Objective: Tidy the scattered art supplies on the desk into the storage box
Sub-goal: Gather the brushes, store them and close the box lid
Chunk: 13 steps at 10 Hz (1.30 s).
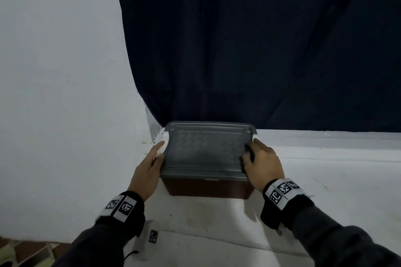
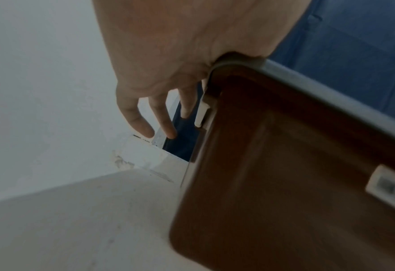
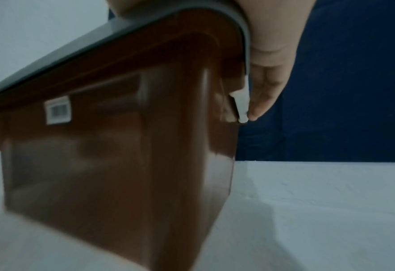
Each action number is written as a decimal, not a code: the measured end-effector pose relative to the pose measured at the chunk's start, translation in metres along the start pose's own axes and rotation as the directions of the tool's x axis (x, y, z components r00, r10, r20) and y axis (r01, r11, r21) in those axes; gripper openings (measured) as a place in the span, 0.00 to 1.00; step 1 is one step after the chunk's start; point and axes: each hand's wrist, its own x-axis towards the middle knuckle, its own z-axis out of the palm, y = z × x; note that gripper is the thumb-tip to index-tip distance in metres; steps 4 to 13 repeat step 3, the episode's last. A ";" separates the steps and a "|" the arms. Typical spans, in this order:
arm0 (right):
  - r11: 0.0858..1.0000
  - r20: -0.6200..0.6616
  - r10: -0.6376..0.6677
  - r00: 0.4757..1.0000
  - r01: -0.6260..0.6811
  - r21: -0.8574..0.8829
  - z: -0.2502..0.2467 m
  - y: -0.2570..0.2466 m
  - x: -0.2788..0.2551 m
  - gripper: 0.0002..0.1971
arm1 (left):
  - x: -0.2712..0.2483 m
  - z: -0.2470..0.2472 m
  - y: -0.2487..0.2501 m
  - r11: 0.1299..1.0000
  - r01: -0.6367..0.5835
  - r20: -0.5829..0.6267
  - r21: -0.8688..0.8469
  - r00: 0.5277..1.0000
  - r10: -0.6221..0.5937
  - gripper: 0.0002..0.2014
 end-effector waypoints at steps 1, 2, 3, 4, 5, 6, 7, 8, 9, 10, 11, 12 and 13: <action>0.987 0.014 -0.137 0.990 0.138 -0.087 -0.012 -0.004 -0.032 0.19 | -0.025 -0.007 0.009 0.999 -0.027 -0.001 -0.018 1.000 0.027 0.22; 0.966 -0.078 -0.240 0.968 0.229 -0.121 -0.037 -0.012 -0.059 0.20 | -0.048 -0.020 0.027 0.992 -0.110 -0.017 -0.067 0.994 0.109 0.26; 0.961 -0.172 -0.269 0.948 0.253 -0.110 -0.067 -0.028 -0.076 0.19 | -0.064 -0.035 0.050 0.983 -0.163 -0.060 -0.085 0.986 0.159 0.20; 0.961 -0.172 -0.269 0.948 0.253 -0.110 -0.067 -0.028 -0.076 0.19 | -0.064 -0.035 0.050 0.983 -0.163 -0.060 -0.085 0.986 0.159 0.20; 0.961 -0.172 -0.269 0.948 0.253 -0.110 -0.067 -0.028 -0.076 0.19 | -0.064 -0.035 0.050 0.983 -0.163 -0.060 -0.085 0.986 0.159 0.20; 0.961 -0.172 -0.269 0.948 0.253 -0.110 -0.067 -0.028 -0.076 0.19 | -0.064 -0.035 0.050 0.983 -0.163 -0.060 -0.085 0.986 0.159 0.20; 0.961 -0.172 -0.269 0.948 0.253 -0.110 -0.067 -0.028 -0.076 0.19 | -0.064 -0.035 0.050 0.983 -0.163 -0.060 -0.085 0.986 0.159 0.20; 0.961 -0.172 -0.269 0.948 0.253 -0.110 -0.067 -0.028 -0.076 0.19 | -0.064 -0.035 0.050 0.983 -0.163 -0.060 -0.085 0.986 0.159 0.20; 0.961 -0.172 -0.269 0.948 0.253 -0.110 -0.067 -0.028 -0.076 0.19 | -0.064 -0.035 0.050 0.983 -0.163 -0.060 -0.085 0.986 0.159 0.20; 0.961 -0.172 -0.269 0.948 0.253 -0.110 -0.067 -0.028 -0.076 0.19 | -0.064 -0.035 0.050 0.983 -0.163 -0.060 -0.085 0.986 0.159 0.20; 0.961 -0.172 -0.269 0.948 0.253 -0.110 -0.067 -0.028 -0.076 0.19 | -0.064 -0.035 0.050 0.983 -0.163 -0.060 -0.085 0.986 0.159 0.20; 0.961 -0.172 -0.269 0.948 0.253 -0.110 -0.067 -0.028 -0.076 0.19 | -0.064 -0.035 0.050 0.983 -0.163 -0.060 -0.085 0.986 0.159 0.20; 0.961 -0.172 -0.269 0.948 0.253 -0.110 -0.067 -0.028 -0.076 0.19 | -0.064 -0.035 0.050 0.983 -0.163 -0.060 -0.085 0.986 0.159 0.20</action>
